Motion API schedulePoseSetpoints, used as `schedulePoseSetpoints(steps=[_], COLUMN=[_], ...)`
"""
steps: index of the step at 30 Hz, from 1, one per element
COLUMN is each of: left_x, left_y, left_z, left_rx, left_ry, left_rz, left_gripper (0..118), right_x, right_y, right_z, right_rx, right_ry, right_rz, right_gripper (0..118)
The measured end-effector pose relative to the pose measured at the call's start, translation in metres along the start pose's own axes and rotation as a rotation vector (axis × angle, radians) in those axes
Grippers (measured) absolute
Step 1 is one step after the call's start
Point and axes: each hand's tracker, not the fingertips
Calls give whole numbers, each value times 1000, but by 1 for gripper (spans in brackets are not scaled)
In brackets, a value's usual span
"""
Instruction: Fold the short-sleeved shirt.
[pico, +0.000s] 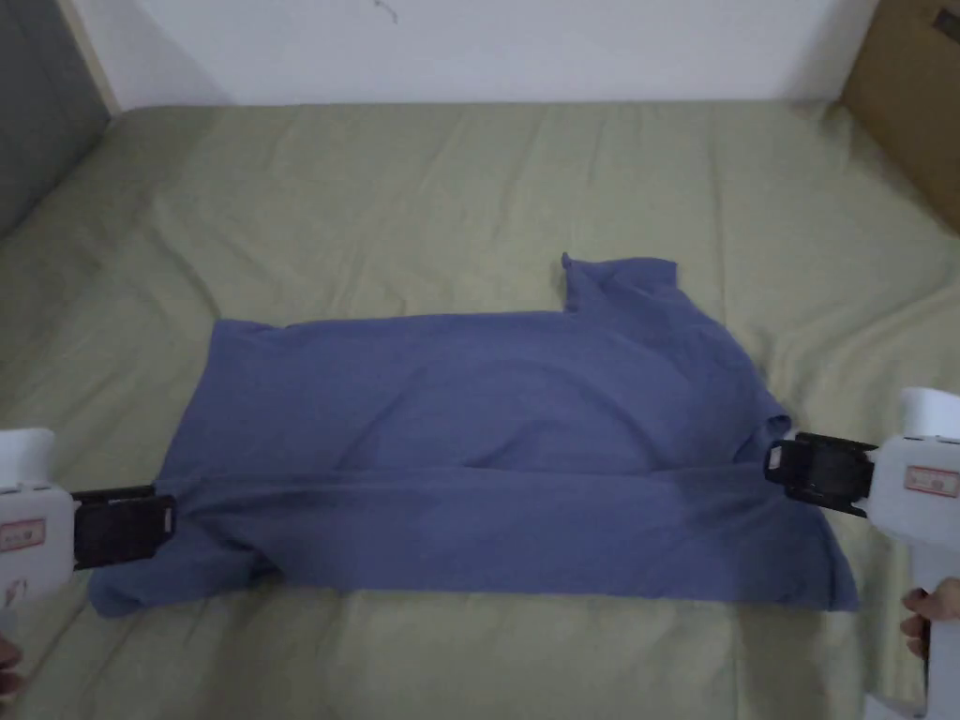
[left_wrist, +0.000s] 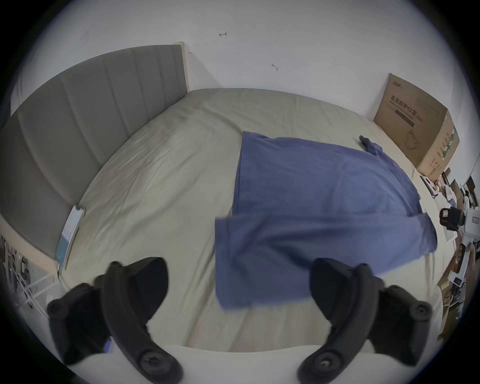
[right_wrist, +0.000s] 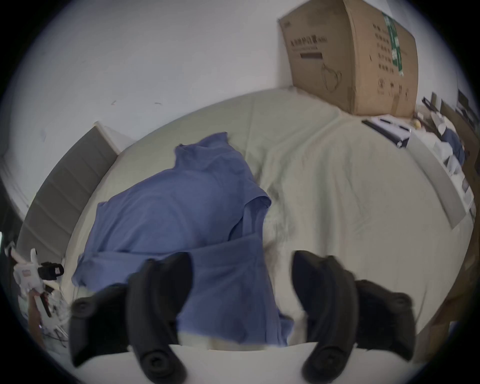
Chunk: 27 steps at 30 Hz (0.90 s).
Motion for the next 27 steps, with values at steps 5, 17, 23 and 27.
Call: schedulePoseSetpoints(steps=[5, 17, 23, 27], left_x=[-11, -35, -26, -4], left_y=[-60, -56, -39, -37], left_z=[32, -23, -70, -66], left_rx=[2, -14, -125, -85], left_ry=[-61, -53, 78, 87], left_rz=[100, 131, 45, -23], left_gripper=[0, 97, 86, 41], right_x=[-16, -32, -26, -18], right_y=[-39, -91, -102, -102], right_z=[44, 59, 48, 42], right_rx=[33, -38, -59, -76], right_ry=[8, 82, 62, 33], right_rz=[45, -8, 14, 23], right_gripper=[0, 0, 0, 0])
